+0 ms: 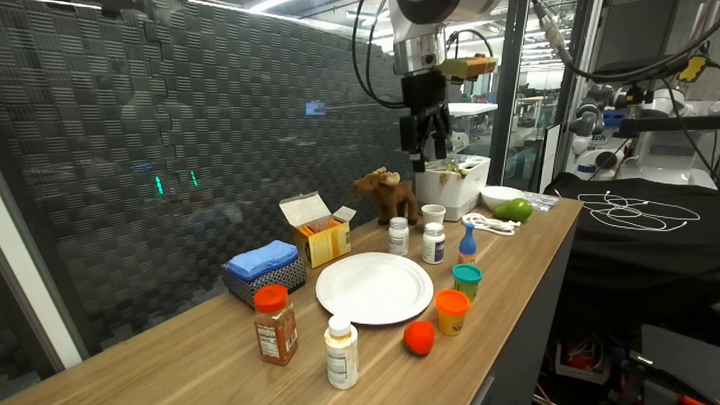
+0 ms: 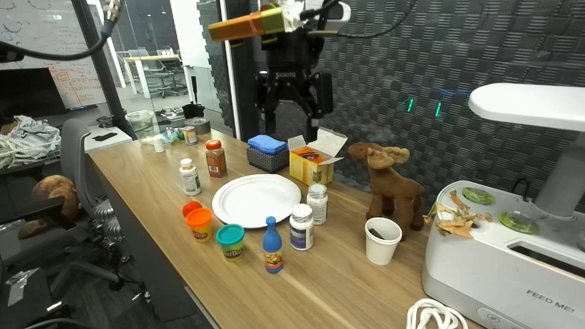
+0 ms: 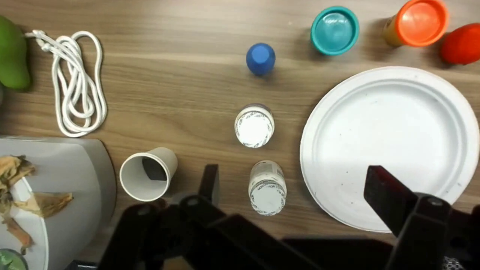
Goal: Put all the objects surrounding the plate on the plate.
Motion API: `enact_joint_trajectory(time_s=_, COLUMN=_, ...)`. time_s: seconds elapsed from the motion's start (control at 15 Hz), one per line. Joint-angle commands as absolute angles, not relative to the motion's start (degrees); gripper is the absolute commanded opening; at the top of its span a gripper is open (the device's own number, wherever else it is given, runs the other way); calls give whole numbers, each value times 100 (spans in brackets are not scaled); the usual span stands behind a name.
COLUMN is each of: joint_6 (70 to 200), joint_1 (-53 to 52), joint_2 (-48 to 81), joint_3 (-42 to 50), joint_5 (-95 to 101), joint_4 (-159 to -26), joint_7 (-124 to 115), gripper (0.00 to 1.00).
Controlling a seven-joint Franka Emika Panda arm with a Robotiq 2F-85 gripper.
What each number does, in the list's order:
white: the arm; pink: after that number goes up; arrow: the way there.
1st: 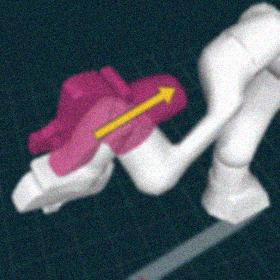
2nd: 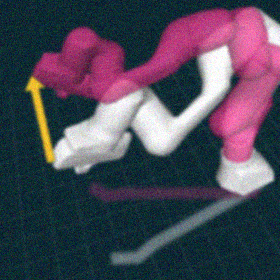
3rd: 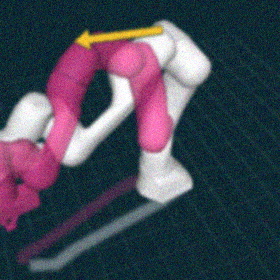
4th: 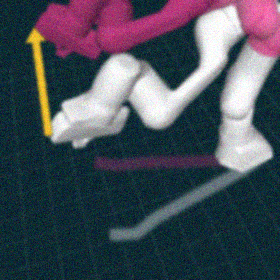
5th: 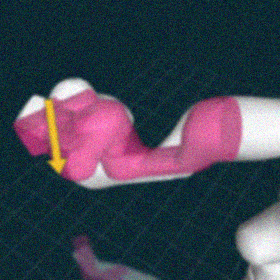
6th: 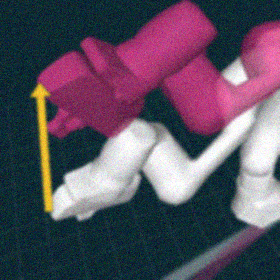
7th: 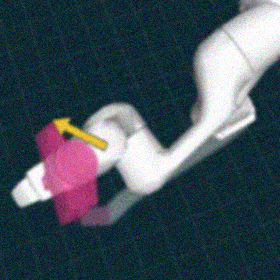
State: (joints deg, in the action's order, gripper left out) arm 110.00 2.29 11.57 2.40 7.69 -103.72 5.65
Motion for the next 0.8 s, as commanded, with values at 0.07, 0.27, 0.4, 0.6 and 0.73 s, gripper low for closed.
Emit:
enact_joint_trajectory(time_s=0.07, joint_6=11422, joint_1=341, joint_2=1810, joint_3=261, joint_5=564, joint_4=-9911, joint_7=435, gripper=100)
enact_joint_trajectory(time_s=0.27, joint_6=11646, joint_1=372, joint_2=2127, joint_3=262, joint_5=585, joint_4=-9818, joint_7=395, gripper=100)
enact_joint_trajectory(time_s=0.4, joint_6=11722, joint_1=375, joint_2=2339, joint_3=260, joint_5=601, joint_4=-9712, joint_7=371, gripper=100)
enact_joint_trajectory(time_s=0.6, joint_6=11756, joint_1=368, joint_2=2624, joint_3=241, joint_5=560, joint_4=-9489, joint_7=314, gripper=100)
enact_joint_trajectory(time_s=0.73, joint_6=11765, joint_1=375, joint_2=2797, joint_3=240, joint_5=520, joint_4=-9362, joint_7=265, gripper=100)
